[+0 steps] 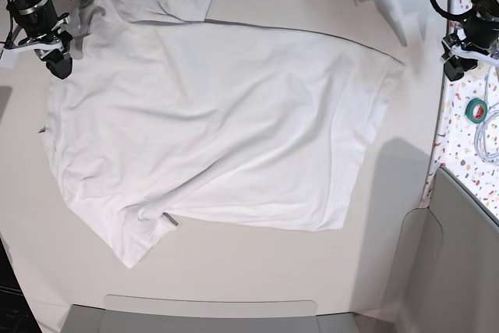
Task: Layout the t-shirt on the table in an organized manner, then fold the t-shirt properly
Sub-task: 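Move both grippers to the shirt's shoulder edge corners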
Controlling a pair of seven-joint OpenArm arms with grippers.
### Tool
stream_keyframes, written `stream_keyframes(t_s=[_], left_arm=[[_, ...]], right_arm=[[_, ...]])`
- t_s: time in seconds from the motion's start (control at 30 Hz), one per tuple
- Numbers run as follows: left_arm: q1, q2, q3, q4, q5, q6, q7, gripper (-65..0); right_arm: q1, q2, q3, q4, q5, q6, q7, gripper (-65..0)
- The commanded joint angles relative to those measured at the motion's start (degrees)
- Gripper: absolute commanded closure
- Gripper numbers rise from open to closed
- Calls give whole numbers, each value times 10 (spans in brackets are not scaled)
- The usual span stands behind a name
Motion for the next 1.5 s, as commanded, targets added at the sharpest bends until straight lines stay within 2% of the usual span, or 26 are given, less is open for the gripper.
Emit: stream_keyframes(t_s=[0.0, 0.17, 0.3, 0.67, 0.93, 1.07, 1.17, 1.27, 1.33, 1.47], left_arm=[[0, -9, -2, 7, -7, 0, -9, -271], [0, -9, -4, 7, -7, 0, -6, -271], [0, -9, -5, 7, -20, 0, 19, -271], [0, -8, -6, 7, -26, 0, 20, -271], [-2, -6, -5, 7, -26, 0, 20, -271], [-3, -6, -5, 7, -26, 0, 20, -271], [-1, -6, -5, 7, -27, 0, 20, -271], [0, -5, -6, 7, -27, 0, 20, -271], [0, -4, -6, 7, -27, 0, 20, -271], [6, 3, -2, -3, -27, 0, 20, -272]], right_arm=[[-1, 7, 5, 9, 9, 4, 10, -93], [-9, 7, 5, 9, 12, 4, 11, -93], [-11, 7, 5, 8, 9, 4, 11, -93], [-30, 7, 12, 7, 13, 4, 13, -93], [-34, -26, 97, 7, 13, 4, 10, -93], [-52, -28, 100, 7, 13, 4, 10, -93], [-64, -47, 101, 7, 12, 4, 10, -93], [-79, -48, 101, -5, 10, 5, 10, -94], [-85, -47, 99, -34, 13, 21, 10, -94], [-92, -41, 98, -100, 12, 111, 8, -95]])
